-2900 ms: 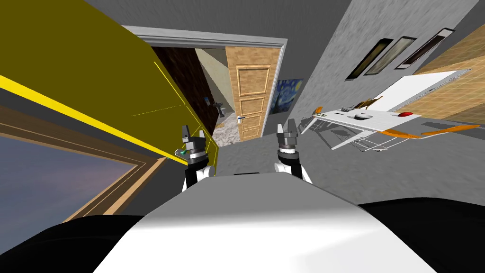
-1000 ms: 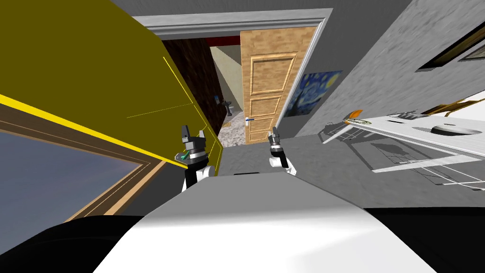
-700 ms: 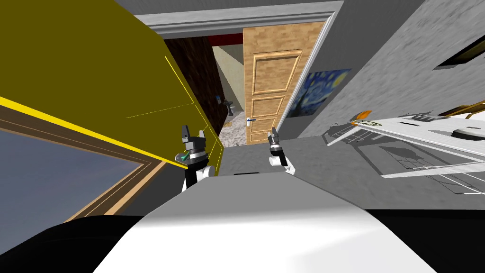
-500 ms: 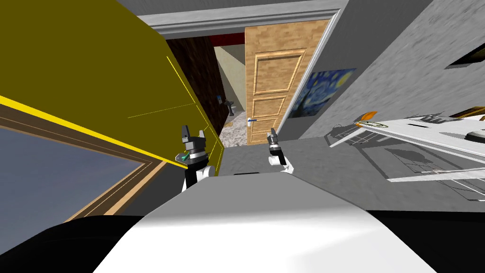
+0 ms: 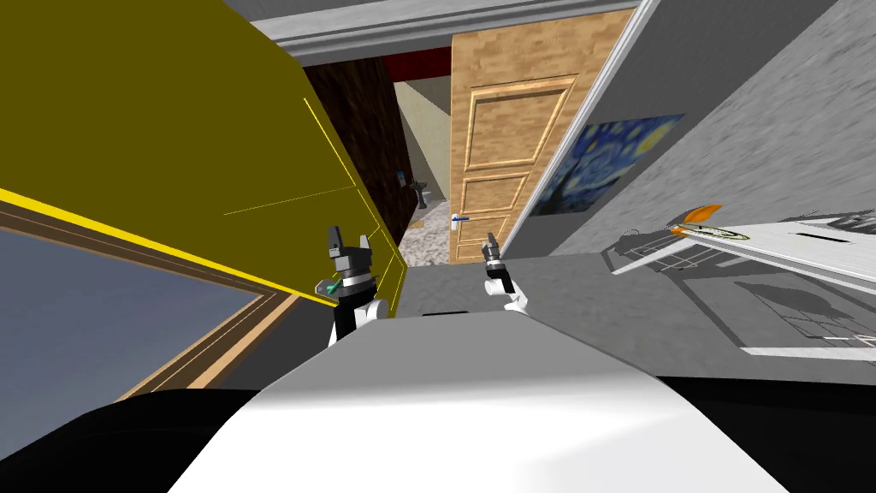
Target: Pull the door open
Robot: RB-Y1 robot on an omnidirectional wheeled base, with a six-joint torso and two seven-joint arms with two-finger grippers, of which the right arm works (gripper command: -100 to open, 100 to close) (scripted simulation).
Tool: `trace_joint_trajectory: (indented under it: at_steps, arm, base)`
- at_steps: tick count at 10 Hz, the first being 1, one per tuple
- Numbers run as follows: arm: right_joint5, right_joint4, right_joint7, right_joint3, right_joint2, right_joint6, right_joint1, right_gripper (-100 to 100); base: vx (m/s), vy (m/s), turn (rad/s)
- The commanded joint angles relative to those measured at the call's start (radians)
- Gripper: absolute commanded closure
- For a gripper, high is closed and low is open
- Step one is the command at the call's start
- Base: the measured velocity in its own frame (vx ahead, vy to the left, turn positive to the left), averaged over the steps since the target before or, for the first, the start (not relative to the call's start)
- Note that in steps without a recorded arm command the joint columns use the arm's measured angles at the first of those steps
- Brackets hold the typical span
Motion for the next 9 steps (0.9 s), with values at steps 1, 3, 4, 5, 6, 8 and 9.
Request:
trace_joint_trajectory:
  at_steps: [1,3,4,5,6,8,9]
  arm:
    - [-0.016,0.050,0.000,-0.002,-0.010,-0.004,-0.023,-100]
    - [-0.029,0.084,0.002,-0.003,-0.016,-0.001,-0.040,-100]
    - [-0.043,0.118,0.004,-0.005,-0.022,0.001,-0.058,-100]
    - [-0.056,0.151,0.006,-0.006,-0.028,0.004,-0.075,-100]
    - [-0.069,0.184,0.008,-0.008,-0.035,0.006,-0.092,-100]
    - [-0.082,0.216,0.010,-0.009,-0.041,0.008,-0.110,-100]
    - [-0.095,0.247,0.012,-0.010,-0.047,0.011,-0.127,-100]
  base:
    - [0.048,0.001,0.063]
    - [0.070,0.000,0.078]
    - [0.045,-0.008,0.057]
    - [0.062,-0.006,0.090]
    - [0.094,-0.012,0.115]
    - [0.071,-0.014,0.061]
    - [0.084,-0.002,0.089]
